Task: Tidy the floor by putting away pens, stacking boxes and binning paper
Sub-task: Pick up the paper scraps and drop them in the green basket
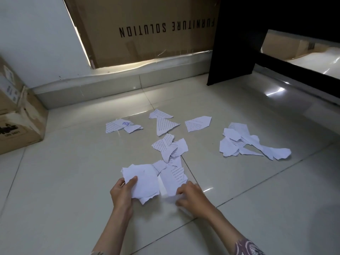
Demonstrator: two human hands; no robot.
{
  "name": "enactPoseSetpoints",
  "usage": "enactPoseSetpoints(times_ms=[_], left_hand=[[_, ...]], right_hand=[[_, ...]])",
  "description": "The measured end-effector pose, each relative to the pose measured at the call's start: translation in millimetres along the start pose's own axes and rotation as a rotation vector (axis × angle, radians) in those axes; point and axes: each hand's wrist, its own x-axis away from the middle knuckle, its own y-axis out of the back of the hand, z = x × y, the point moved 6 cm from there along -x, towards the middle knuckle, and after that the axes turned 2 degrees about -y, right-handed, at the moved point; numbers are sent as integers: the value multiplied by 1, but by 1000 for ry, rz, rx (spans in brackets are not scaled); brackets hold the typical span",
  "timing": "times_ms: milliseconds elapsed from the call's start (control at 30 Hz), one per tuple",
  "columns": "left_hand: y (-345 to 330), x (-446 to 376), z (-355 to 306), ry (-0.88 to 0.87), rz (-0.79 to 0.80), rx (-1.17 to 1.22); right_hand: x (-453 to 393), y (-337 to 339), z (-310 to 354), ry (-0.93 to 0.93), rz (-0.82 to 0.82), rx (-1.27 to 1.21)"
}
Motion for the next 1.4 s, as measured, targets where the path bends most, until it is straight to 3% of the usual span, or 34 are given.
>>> enactPoseSetpoints(times_ms=[133, 267, 500, 633, 933, 1200, 1400], left_hand=[[-25, 5, 2, 2, 58, 13], [-66, 20, 4, 10, 162, 9], [-162, 63, -19, -44, 355, 11], [-220, 112, -47, -221, 502, -11], [-321, 267, -92, -457, 942, 43], [-375, 398, -92, -571, 1286, 31], [-387, 453, -56, -691, 1458, -220]], right_hand=[[21, 42, -27, -186, -211, -510], [41, 87, -41, -209, -410, -650], [95, 192, -53, -262, -793, -590], [150, 247, -44, -198, -980, -602], [288, 332, -23, -192, -1370, -255], [401, 339, -59, -587, -1462, -22], [438, 319, -100, -995, -1138, 55]])
